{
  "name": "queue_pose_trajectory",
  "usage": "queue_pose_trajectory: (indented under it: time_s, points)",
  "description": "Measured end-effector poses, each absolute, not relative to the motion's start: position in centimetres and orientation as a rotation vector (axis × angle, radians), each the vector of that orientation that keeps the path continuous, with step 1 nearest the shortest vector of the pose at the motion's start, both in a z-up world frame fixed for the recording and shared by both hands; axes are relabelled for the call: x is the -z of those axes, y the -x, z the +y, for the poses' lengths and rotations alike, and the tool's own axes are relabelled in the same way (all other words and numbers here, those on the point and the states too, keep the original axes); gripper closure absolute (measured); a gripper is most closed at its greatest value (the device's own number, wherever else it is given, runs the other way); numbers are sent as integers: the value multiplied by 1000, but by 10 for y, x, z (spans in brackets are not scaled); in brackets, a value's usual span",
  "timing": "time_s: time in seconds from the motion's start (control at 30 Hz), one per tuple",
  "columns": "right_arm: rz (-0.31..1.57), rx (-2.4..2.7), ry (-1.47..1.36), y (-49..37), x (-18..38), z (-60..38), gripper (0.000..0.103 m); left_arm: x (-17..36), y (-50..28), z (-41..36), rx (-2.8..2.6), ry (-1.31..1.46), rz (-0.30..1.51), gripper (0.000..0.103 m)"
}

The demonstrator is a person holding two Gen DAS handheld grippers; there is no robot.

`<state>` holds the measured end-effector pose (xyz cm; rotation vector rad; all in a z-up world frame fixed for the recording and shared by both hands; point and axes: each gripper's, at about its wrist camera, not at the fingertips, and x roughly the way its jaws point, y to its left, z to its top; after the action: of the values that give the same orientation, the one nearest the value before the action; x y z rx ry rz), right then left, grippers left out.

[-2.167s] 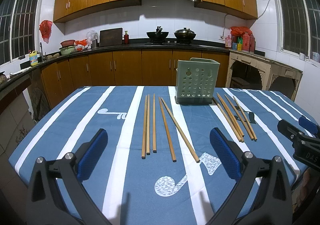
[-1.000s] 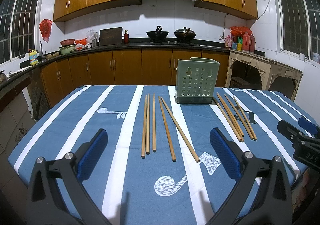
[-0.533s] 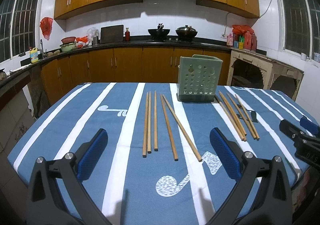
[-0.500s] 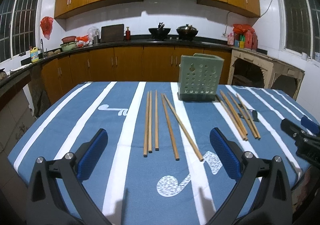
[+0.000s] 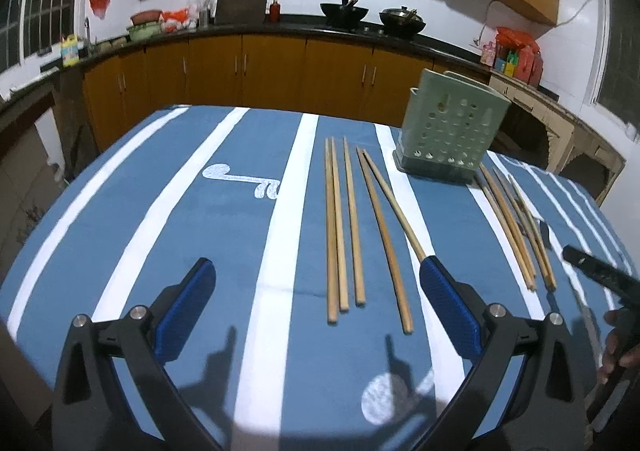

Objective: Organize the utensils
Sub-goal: 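Lower the left tool onto one wooden chopstick and close it while the right tool grasps another, then lift the held chopsticks upright with the left tool while the right tool lifts its own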

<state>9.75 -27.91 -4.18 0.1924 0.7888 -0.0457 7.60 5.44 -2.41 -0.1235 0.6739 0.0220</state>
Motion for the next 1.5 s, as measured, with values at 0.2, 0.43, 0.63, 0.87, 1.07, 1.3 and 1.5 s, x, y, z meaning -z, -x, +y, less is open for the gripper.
queue_pose_trajectory:
  time_s: [0.2,0.43,0.63,0.87,1.07,1.3,1.5]
  points:
    - [880,63,-198,-126,59,-281,73,33,-108,73,-24,149,759,36]
    - [885,79,-130,-124,62,-274,88,45,-129,70,12,112,815,49]
    - [877,126,-167,-119,60,-291,96,51,-145,61,53,102,857,63]
    - [879,124,-153,-125,59,-293,95,61,-156,52,66,65,901,83]
    - [886,116,-135,-136,59,-294,95,65,-165,50,50,33,924,95]
    - [880,143,-131,-154,60,-304,96,66,-189,59,13,7,914,95]
    - [878,143,-166,-157,61,-315,95,67,-196,72,4,21,902,94]
